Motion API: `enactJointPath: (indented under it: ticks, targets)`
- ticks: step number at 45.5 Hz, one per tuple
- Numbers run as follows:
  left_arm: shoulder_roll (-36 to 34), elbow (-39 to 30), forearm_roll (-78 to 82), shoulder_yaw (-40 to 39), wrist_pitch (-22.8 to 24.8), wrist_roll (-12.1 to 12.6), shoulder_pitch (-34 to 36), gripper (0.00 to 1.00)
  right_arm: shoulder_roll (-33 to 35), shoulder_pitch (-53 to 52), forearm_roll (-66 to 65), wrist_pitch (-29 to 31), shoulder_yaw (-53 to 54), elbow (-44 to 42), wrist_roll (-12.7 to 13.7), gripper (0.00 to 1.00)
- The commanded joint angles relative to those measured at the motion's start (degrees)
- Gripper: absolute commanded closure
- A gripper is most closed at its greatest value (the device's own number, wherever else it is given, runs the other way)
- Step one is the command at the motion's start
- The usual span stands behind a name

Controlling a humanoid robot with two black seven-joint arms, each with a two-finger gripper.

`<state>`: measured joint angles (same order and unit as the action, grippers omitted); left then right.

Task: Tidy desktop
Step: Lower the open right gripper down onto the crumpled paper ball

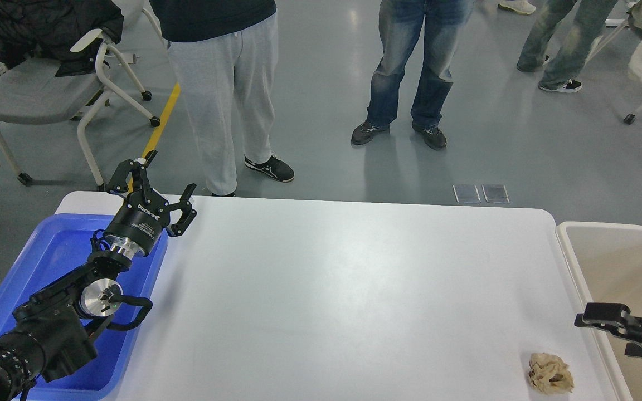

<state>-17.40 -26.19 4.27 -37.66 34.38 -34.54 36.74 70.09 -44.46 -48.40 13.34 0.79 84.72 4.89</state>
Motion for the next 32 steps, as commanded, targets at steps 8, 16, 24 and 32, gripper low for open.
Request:
enactJointPath:
  ticks: [8, 16, 24, 32]
  targets:
    - [0.0, 0.0, 0.0, 0.0, 0.0, 0.0, 0.0, 0.0, -5.4, 2.6, -1.3, -1.1, -0.5, -0.2, -2.7, 0.01]
    - [0.0, 0.0, 0.0, 0.0, 0.0, 0.0, 0.0, 0.0, -7.6, 3.3, -3.0, -1.7, -0.5, -1.6, -3.0, 0.01]
    - [0.0, 0.0, -0.1, 0.0, 0.0, 0.0, 0.0, 0.0, -10.2, 4.9, -5.3, -1.9, -0.5, -4.6, -3.0, 0.01]
    - [0.0, 0.0, -0.1, 0.0, 0.0, 0.0, 0.0, 0.0, -12.9, 7.0, -7.9, -2.0, -0.5, -8.3, -3.0, 0.01]
